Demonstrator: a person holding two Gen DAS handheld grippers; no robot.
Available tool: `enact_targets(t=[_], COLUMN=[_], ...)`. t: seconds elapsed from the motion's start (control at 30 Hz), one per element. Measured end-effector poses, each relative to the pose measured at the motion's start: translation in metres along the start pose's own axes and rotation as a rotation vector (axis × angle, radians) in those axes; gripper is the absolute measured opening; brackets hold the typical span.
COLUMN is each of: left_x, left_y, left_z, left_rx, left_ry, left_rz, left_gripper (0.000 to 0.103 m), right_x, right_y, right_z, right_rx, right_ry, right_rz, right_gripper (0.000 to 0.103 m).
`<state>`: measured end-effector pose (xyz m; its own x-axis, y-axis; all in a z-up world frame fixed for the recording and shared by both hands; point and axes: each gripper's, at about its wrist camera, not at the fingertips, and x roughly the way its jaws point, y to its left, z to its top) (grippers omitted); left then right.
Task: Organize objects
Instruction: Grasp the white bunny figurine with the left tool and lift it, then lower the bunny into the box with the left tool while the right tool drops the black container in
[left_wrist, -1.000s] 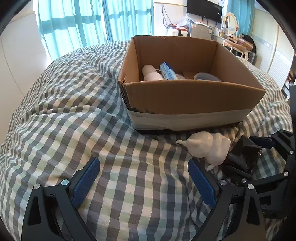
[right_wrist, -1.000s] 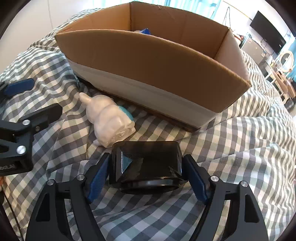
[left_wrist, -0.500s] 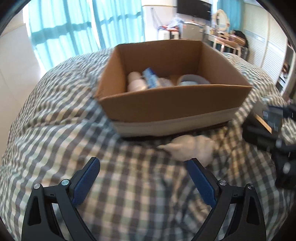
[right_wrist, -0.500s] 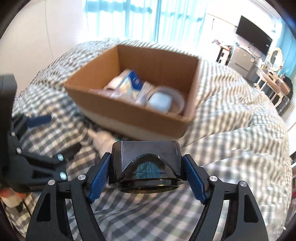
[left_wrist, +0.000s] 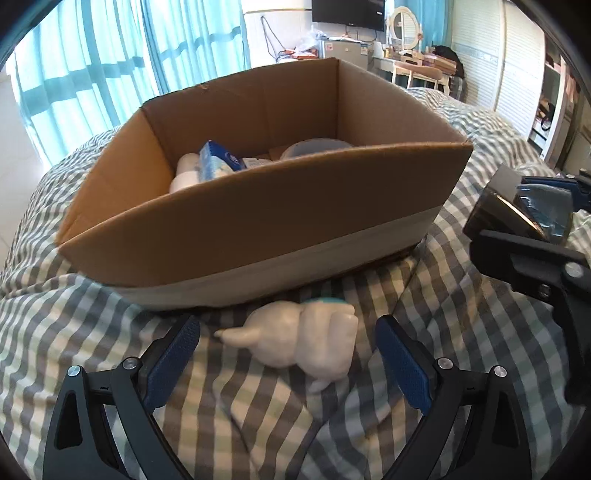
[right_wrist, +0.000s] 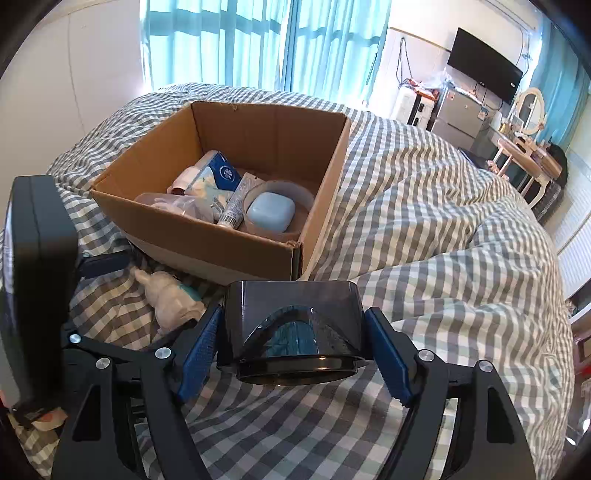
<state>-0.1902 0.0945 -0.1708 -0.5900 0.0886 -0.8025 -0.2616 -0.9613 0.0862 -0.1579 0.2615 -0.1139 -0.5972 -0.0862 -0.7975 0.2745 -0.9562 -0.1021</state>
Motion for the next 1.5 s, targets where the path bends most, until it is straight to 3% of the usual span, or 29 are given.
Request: enact_targets(t=[0.13, 0.27, 0.53, 0.73, 0.97, 1.5], left_x=[0.010, 0.014, 0.004, -0.019, -0.055, -0.132], left_y=[-0.002, 0.001, 0.014, 0.023, 0.031, 0.050], left_z=[0.000, 0.001, -0.002, -0.004, -0.008, -0.005], left_rx=[0.013, 0.002, -0.061, -0.075, -0.078, -0.117], left_ry=[0.023, 0.022, 0.019, 0.001, -0.073, -0.179], left_rz=[-0.006, 0.013, -0.047, -0.050, -0.045, 0.010], left_gripper=[0.097, 0.085, 0.084, 0.084, 0.084, 0.084], right_x=[0.005, 0.009, 0.010, 0.006, -0.012, -0.090], right_y=[-0.001, -0.001, -0.001, 0.002, 0.011, 0.039], right_z=[-0.003, -0.004, -0.005, -0.005, -0.001, 0.008], right_rx=[0.011, 0.014, 0.021, 0.015, -0.017, -0.077], right_ry=[0.013, 0.024, 0.026, 0.015, -0.022, -0.145], right_rz=[0.001, -0.002, -0.013, -0.024, -0.041, -0.103], right_gripper=[0.077, 0.076, 0.076, 0.076, 0.076, 0.076])
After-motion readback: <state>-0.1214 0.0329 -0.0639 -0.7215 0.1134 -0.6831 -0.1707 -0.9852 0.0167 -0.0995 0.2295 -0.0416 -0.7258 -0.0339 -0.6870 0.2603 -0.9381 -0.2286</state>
